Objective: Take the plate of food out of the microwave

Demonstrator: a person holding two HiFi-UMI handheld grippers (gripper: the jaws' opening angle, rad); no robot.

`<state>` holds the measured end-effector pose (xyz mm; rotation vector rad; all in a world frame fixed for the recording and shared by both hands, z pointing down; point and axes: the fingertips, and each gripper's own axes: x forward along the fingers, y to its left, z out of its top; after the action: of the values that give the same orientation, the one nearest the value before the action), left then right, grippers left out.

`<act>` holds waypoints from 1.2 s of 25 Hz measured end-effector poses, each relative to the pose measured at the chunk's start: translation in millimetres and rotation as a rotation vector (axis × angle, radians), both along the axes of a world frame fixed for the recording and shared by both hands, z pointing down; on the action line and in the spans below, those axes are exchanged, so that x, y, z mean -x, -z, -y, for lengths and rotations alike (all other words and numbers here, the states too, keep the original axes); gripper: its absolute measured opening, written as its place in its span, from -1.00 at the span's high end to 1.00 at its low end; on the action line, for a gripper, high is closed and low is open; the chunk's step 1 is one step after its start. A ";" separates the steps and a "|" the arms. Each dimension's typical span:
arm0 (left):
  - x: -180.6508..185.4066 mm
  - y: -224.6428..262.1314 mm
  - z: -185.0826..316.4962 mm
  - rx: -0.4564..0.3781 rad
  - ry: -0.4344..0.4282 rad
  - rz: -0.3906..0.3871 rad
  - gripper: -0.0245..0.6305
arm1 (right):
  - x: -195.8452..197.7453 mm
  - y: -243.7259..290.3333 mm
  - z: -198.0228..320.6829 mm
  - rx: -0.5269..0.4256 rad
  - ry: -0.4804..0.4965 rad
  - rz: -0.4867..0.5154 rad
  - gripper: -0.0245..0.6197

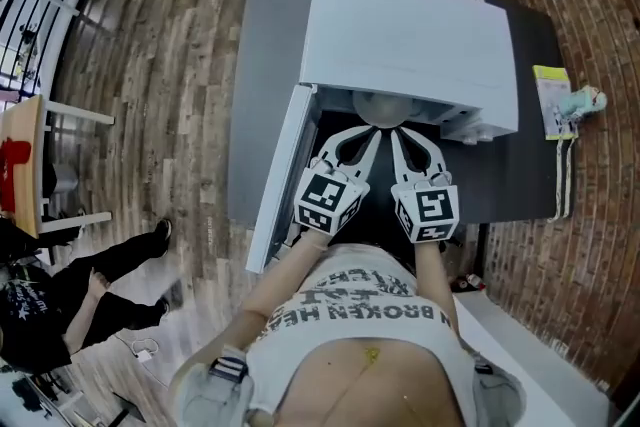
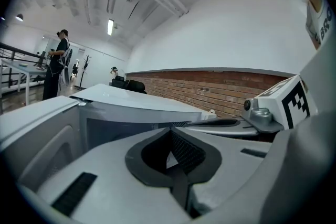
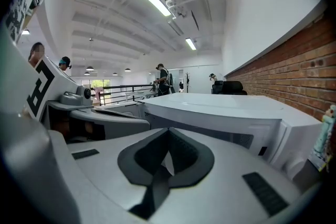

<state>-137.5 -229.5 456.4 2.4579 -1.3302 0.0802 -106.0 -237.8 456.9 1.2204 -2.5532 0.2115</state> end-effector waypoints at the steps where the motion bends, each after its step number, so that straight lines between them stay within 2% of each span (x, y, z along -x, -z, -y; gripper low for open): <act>1: 0.9 -2.6 1.4 0.004 -0.003 -0.001 0.91 | 0.7 -2.9 0.9 0.004 -0.007 -0.002 0.90; 6: -4.0 -15.5 9.4 0.031 -0.002 0.008 0.91 | -8.2 -15.3 7.4 0.027 -0.011 -0.015 0.90; 17: -7.3 -28.9 32.6 0.084 0.068 0.016 0.91 | -20.9 -32.0 34.3 0.080 0.054 -0.043 0.90; 30: -1.3 -86.1 52.0 0.203 0.100 0.041 0.91 | -27.6 -90.9 55.5 0.192 0.071 -0.103 0.90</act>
<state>-136.2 -281.5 542.5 2.2296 -1.3863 0.2304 -78.4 -293.3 547.7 1.0411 -2.4193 0.3589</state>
